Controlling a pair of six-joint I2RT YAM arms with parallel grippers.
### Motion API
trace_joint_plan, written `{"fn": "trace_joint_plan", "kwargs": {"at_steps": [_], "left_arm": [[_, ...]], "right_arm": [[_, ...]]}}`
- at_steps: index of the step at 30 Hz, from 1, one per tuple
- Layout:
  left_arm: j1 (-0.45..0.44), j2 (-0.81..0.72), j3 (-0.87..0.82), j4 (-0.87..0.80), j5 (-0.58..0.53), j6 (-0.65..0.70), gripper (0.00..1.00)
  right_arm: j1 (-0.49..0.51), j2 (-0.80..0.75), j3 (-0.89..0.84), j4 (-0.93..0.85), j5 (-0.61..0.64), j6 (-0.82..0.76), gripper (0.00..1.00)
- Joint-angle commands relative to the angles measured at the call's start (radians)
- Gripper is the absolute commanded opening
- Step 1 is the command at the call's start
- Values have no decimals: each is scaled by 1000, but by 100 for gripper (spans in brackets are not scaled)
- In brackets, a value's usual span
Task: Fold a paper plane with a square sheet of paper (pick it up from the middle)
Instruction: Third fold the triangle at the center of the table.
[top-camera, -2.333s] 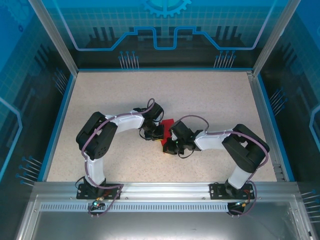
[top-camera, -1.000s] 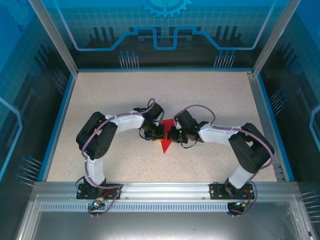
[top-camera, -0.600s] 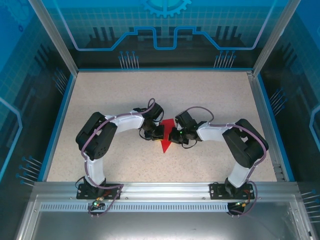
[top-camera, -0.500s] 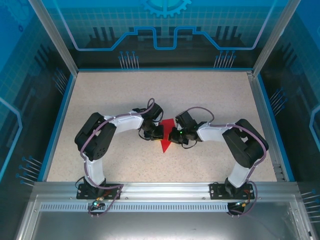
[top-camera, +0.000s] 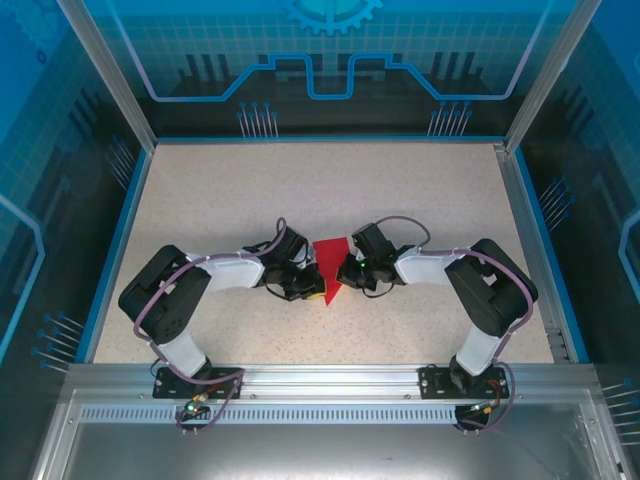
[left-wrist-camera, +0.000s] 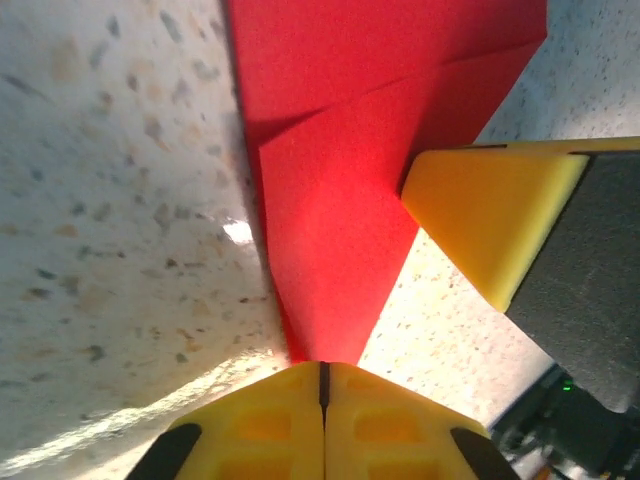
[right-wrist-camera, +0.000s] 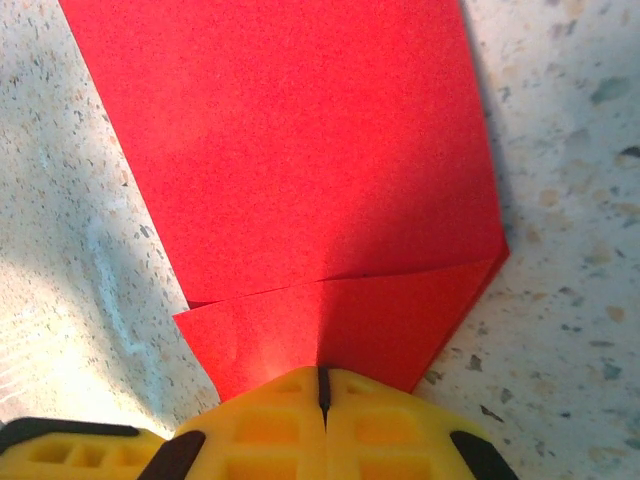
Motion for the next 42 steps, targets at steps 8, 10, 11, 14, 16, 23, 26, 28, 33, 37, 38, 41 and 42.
{"fn": "trace_joint_plan", "kwargs": {"at_steps": [8, 10, 11, 14, 16, 23, 26, 28, 33, 37, 38, 41, 42], "left_arm": [[-34, 42, 21, 45, 66, -17, 0], [-42, 66, 24, 36, 65, -16, 0], [-45, 79, 25, 34, 63, -19, 0], [-52, 111, 29, 9, 54, -12, 0], [-52, 121, 29, -11, 36, -4, 0], [-52, 115, 17, -72, -29, 28, 0], [-51, 112, 9, -70, -37, 29, 0], [-52, 112, 8, -67, -38, 29, 0], [-51, 111, 6, -55, -37, 26, 0], [-52, 97, 5, -76, -42, 38, 0], [-52, 94, 3, -82, -46, 40, 0], [-52, 88, -5, -90, -51, 37, 0], [-51, 85, -8, -90, -51, 35, 0]], "right_arm": [[-12, 46, -30, -52, 35, 20, 3], [-13, 46, -29, -50, 34, 21, 3], [-13, 45, -29, -49, 32, 20, 3], [-13, 36, -31, -46, 29, 14, 3], [-13, 27, -28, -45, 29, -6, 3], [-5, -44, -28, -9, -25, -152, 4], [16, -72, -37, -5, -49, -177, 4], [26, -72, -42, -3, -67, -176, 4], [47, -46, -45, 7, -81, -171, 3], [46, -5, -38, -9, -60, -166, 3], [42, 5, -34, -15, -53, -165, 4], [19, 34, -24, -21, -40, -158, 4], [13, 39, -23, -19, -38, -156, 4]]}}
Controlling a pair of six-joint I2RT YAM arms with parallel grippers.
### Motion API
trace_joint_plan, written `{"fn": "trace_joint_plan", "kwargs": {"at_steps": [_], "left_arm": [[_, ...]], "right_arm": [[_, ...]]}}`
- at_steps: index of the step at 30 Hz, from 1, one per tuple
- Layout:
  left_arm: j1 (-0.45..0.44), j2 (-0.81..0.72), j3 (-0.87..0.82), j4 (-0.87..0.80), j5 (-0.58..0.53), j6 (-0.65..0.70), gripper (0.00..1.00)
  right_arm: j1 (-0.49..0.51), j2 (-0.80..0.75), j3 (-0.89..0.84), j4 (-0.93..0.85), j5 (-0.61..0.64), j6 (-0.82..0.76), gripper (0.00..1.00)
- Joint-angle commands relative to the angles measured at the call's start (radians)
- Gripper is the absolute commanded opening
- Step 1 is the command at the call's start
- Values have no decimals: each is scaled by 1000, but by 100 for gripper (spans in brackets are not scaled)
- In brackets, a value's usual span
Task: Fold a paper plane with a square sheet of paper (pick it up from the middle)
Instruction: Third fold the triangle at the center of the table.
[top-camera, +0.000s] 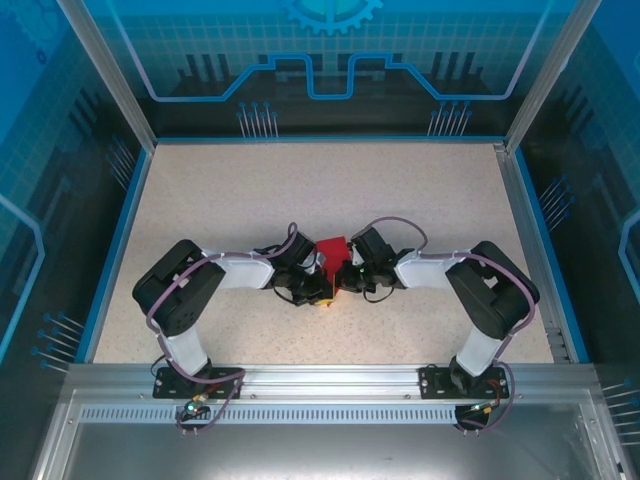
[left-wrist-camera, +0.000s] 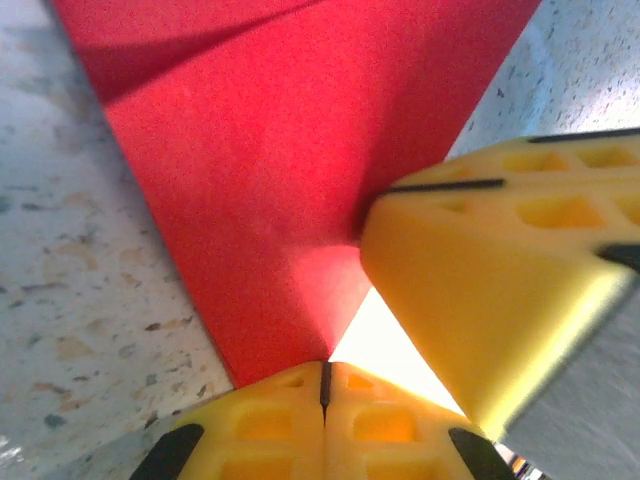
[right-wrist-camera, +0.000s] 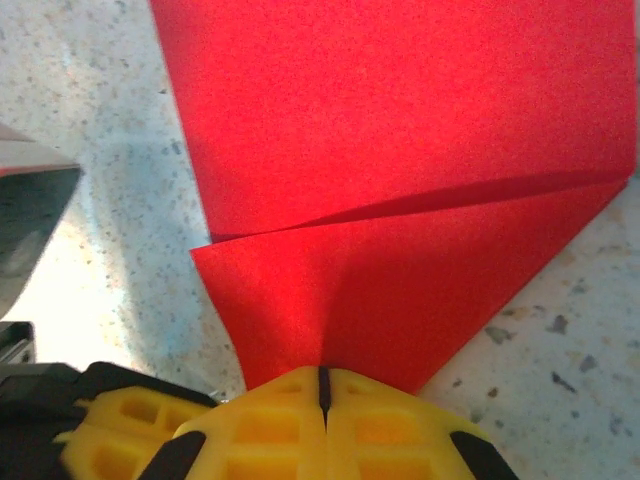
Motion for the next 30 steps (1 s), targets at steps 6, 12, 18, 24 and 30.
{"fn": "trace_joint_plan", "kwargs": {"at_steps": [6, 12, 18, 24, 30], "left_arm": [[-9, 8, -49, -132, -91, 19, 0], [-9, 22, -58, -151, -88, 17, 0], [-7, 28, -61, -143, -82, 19, 0], [-8, 31, -51, -144, -82, 22, 0], [-9, 29, -39, -148, -84, 28, 0]], "right_arm": [[-64, 52, 15, -69, 49, -22, 4], [-138, 66, 38, -88, 74, -72, 3], [-221, 91, 95, -140, 99, -129, 3], [-240, 4, 145, -193, 133, -173, 3], [-201, -155, 83, -158, 41, -151, 4]]}}
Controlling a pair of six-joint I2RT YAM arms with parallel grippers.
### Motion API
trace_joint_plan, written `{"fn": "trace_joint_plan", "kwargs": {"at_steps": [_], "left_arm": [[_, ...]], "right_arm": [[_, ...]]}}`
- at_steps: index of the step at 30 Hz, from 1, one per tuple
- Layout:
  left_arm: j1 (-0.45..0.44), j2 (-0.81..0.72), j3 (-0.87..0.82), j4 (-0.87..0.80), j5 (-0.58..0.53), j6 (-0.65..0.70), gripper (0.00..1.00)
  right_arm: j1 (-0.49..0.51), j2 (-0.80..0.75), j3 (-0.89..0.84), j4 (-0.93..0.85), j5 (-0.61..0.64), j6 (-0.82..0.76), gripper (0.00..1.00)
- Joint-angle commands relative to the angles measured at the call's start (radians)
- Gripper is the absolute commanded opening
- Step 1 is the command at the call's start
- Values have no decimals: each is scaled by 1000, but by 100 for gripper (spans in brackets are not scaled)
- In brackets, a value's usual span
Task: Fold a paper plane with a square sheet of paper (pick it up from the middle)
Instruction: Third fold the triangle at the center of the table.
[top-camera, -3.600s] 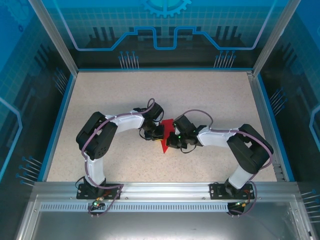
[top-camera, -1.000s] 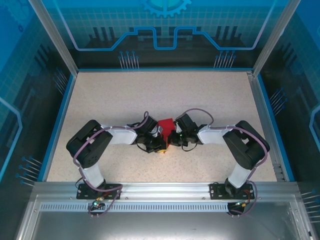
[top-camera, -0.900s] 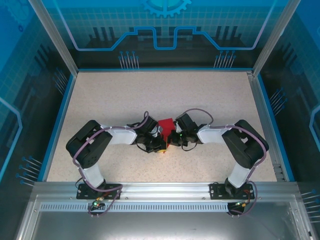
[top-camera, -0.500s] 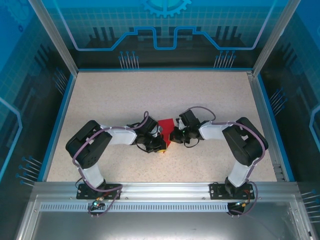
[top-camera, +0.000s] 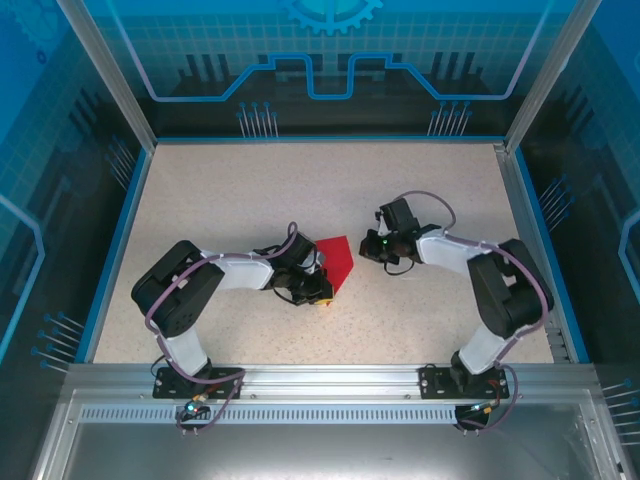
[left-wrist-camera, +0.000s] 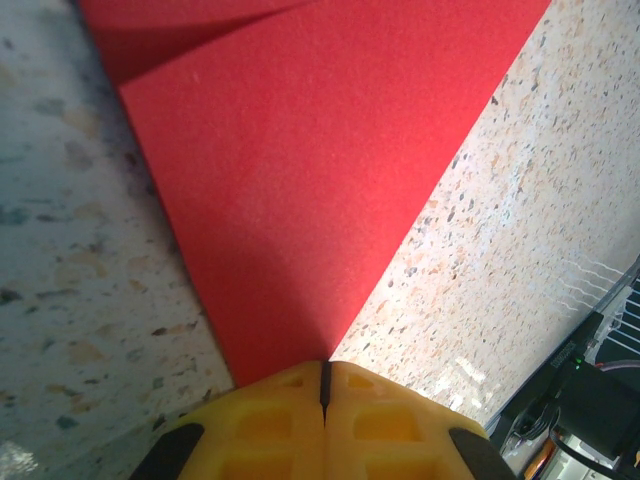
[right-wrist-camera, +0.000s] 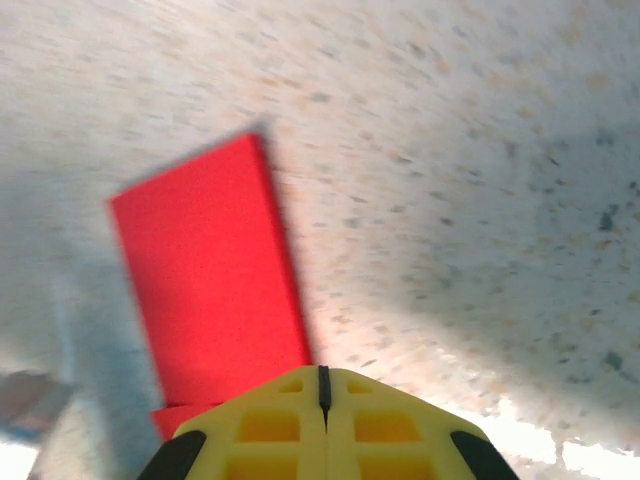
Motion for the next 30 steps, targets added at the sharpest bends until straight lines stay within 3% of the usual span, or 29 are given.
{"fn": "trace_joint_plan", "kwargs": {"at_steps": [1, 11, 21, 30], "left_arm": [[-5, 35, -29, -158, -67, 19, 0], [-5, 30, -16, -164, -71, 27, 0], [-6, -16, 18, -171, -75, 57, 0], [-3, -63, 60, -46, -56, 84, 2]], "right_arm": [[43, -91, -38, -2, -38, -11, 4], [155, 42, -17, 44, -123, 36, 4], [150, 169, -16, 14, -95, 74, 3], [141, 177, -28, -9, -81, 79, 3]]}}
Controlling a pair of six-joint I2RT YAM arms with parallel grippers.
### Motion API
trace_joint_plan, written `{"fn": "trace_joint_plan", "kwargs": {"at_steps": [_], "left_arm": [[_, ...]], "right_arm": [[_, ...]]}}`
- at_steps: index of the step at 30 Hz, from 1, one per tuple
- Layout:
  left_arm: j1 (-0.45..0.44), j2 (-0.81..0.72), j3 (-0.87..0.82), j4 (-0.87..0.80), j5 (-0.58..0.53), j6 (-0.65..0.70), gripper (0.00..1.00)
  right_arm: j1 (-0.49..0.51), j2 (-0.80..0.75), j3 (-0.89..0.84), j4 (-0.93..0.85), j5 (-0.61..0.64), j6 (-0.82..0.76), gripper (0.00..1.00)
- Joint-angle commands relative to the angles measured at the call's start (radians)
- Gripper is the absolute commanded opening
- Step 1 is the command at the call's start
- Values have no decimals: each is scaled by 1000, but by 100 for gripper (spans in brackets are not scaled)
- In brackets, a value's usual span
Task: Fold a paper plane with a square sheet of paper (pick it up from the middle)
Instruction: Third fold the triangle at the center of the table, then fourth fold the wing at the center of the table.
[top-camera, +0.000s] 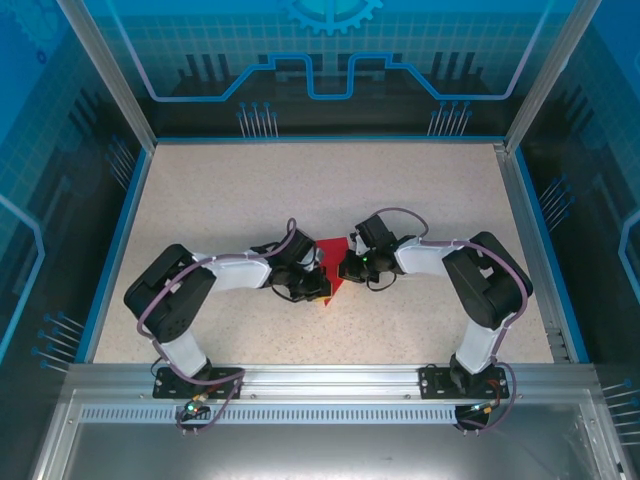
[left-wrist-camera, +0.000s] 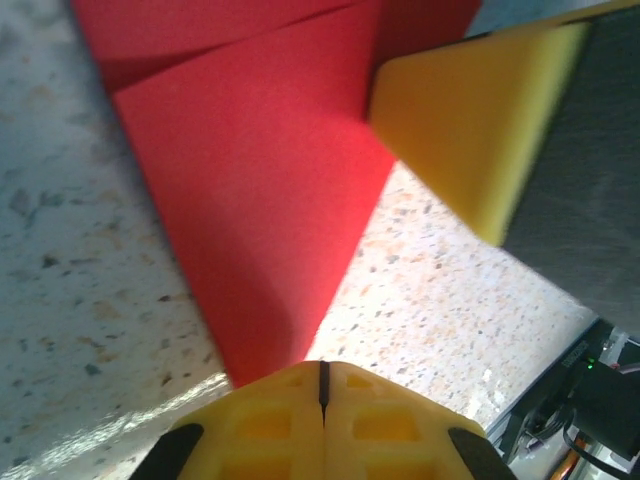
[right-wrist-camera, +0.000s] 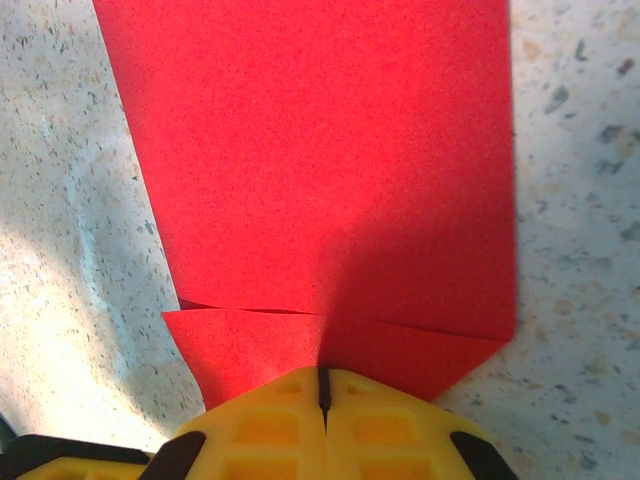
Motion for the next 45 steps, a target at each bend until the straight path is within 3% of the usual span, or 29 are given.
{"fn": "trace_joint_plan", "kwargs": {"at_steps": [1, 15, 27, 45], "left_arm": [[0, 3, 44, 23, -20, 41, 2], [4, 133, 106, -4, -41, 84, 1], [4, 60, -36, -58, -10, 140, 0], [-18, -17, -105, -137, -6, 195, 0]], "right_arm": [[-6, 40, -15, -56, 27, 13, 3], [-6, 69, -18, -57, 20, 24, 3], [-8, 143, 27, -161, 79, 53, 3], [-7, 154, 31, -179, 106, 71, 3]]}}
